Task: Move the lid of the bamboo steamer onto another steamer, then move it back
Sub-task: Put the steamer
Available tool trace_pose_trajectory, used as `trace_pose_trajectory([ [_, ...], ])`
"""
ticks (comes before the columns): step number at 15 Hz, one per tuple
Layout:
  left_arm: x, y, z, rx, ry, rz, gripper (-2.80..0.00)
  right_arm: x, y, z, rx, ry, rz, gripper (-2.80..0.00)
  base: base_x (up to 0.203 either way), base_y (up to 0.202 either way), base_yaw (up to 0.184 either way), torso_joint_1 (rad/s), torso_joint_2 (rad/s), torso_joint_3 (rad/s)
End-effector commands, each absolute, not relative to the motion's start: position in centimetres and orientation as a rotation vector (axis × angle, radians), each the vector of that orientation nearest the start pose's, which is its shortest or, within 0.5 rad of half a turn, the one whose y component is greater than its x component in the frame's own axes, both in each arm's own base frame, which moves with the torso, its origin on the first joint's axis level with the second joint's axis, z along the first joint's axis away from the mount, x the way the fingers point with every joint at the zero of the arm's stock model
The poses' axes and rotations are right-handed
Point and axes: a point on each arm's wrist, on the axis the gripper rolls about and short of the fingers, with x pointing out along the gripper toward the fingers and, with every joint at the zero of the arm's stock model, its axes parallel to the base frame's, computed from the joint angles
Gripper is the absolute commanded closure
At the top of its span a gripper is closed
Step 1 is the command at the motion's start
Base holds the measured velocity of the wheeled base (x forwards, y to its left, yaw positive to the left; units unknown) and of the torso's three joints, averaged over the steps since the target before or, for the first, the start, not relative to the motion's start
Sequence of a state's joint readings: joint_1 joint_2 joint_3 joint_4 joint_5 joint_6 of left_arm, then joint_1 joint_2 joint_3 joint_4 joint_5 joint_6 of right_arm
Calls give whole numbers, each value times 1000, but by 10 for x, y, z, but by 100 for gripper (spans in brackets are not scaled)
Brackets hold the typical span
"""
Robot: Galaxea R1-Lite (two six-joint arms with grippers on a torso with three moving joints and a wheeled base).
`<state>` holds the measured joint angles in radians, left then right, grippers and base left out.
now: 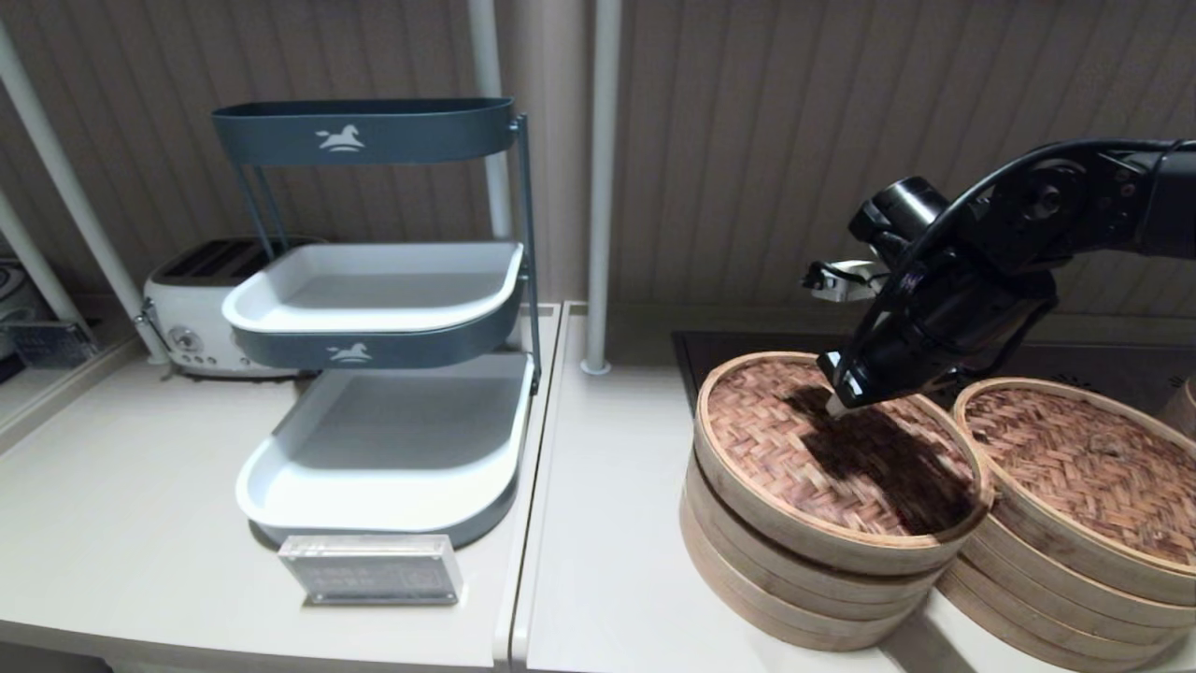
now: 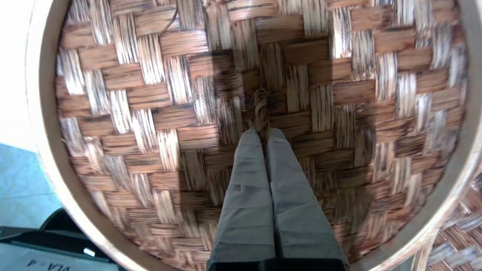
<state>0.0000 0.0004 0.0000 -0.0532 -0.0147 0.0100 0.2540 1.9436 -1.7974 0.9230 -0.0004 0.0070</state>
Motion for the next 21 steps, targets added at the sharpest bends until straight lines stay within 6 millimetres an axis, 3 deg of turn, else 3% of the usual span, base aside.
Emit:
trace_pose_trajectory([
  [1, -21, 0, 73, 10, -28, -14, 0, 329, 85, 236, -130, 1079, 222, 0, 0, 0, 0, 0, 0, 0],
  [9, -21, 0, 73, 9, -28, -14, 0, 339, 87, 235, -125, 1063, 224, 0, 0, 0, 0, 0, 0, 0],
  [21, -21, 0, 73, 9, -28, -15, 0, 332, 85, 222, -128, 1126, 223, 0, 0, 0, 0, 0, 0, 0],
])
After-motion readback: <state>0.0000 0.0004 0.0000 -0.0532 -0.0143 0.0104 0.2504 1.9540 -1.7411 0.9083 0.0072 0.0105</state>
